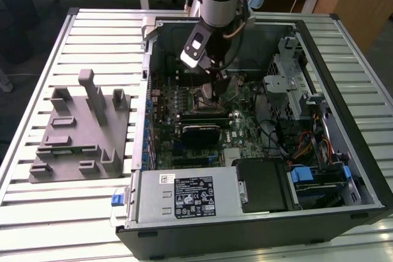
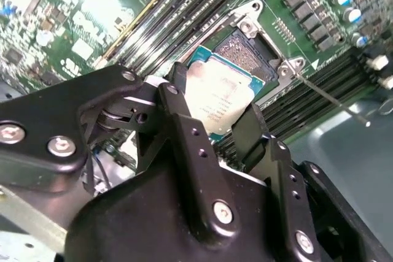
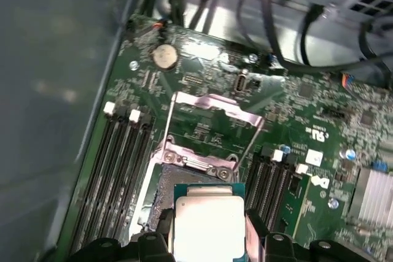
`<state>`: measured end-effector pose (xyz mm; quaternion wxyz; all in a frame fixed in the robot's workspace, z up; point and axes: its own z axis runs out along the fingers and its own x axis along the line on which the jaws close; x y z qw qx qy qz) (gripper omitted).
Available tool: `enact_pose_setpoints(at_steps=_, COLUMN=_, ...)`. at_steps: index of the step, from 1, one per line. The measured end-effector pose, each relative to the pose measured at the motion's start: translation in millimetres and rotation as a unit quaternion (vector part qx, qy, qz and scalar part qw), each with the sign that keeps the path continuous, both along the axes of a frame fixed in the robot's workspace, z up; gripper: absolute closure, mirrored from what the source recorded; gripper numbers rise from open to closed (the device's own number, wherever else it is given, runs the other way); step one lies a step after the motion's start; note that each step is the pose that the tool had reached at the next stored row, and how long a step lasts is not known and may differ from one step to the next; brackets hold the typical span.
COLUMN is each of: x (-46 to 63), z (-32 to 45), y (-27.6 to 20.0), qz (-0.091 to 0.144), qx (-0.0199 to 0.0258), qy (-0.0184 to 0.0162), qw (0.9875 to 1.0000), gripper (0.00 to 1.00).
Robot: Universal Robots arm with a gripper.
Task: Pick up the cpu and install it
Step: 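Place the cpu into insertion slot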
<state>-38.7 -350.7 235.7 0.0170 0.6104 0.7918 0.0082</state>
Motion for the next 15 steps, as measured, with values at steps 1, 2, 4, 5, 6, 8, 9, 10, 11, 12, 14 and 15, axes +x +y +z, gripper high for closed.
enact_pose_setpoints(at_steps=1, x=0.0, z=-0.1, y=0.0, qz=-0.010, qx=0.0000, qy=0.0000, qw=1.0000, gripper=0.46)
enact_pose_setpoints(at_steps=2, x=0.0, z=-0.4, y=0.0, qz=-0.019, qx=0.0001, qy=0.0000, qw=0.9998, gripper=0.46)
enact_pose_setpoints(at_steps=4, x=0.0, z=-0.7, y=0.0, qz=-0.036, qx=0.0000, qy=0.0000, qw=0.9993, gripper=0.46)
enact_pose_setpoints(at_steps=5, x=0.0, z=-0.9, y=0.0, qz=-0.045, qx=0.0000, qy=0.0000, qw=0.9990, gripper=0.46)
enact_pose_setpoints(at_steps=6, x=0.0, z=-1.1, y=0.0, qz=-0.054, qx=0.0000, qy=0.0000, qw=0.9985, gripper=0.46)
enact_pose_setpoints(at_steps=8, x=0.0, z=-1.2, y=0.0, qz=-0.068, qx=-0.0001, qy=0.0001, qw=0.9977, gripper=0.46)
enact_pose_setpoints(at_steps=9, x=0.0, z=-1.4, y=0.0, qz=-0.071, qx=0.0000, qy=0.0000, qw=0.9975, gripper=0.46)
enact_pose_setpoints(at_steps=10, x=0.1, z=-1.5, y=0.3, qz=-0.074, qx=0.0000, qy=0.0000, qw=0.9973, gripper=0.46)
enact_pose_setpoints(at_steps=11, x=0.1, z=-1.5, y=0.6, qz=-0.076, qx=0.0001, qy=0.0000, qw=0.9971, gripper=0.46)
enact_pose_setpoints(at_steps=12, x=0.0, z=-1.6, y=1.1, qz=-0.078, qx=0.0000, qy=0.0000, qw=0.9970, gripper=0.46)
enact_pose_setpoints(at_steps=14, x=0.1, z=-1.7, y=2.4, qz=-0.079, qx=0.0000, qy=0.0000, qw=0.9968, gripper=0.46)
enact_pose_setpoints(at_steps=15, x=0.1, z=-1.8, y=2.8, qz=-0.080, qx=0.0000, qy=0.0000, qw=0.9968, gripper=0.46)
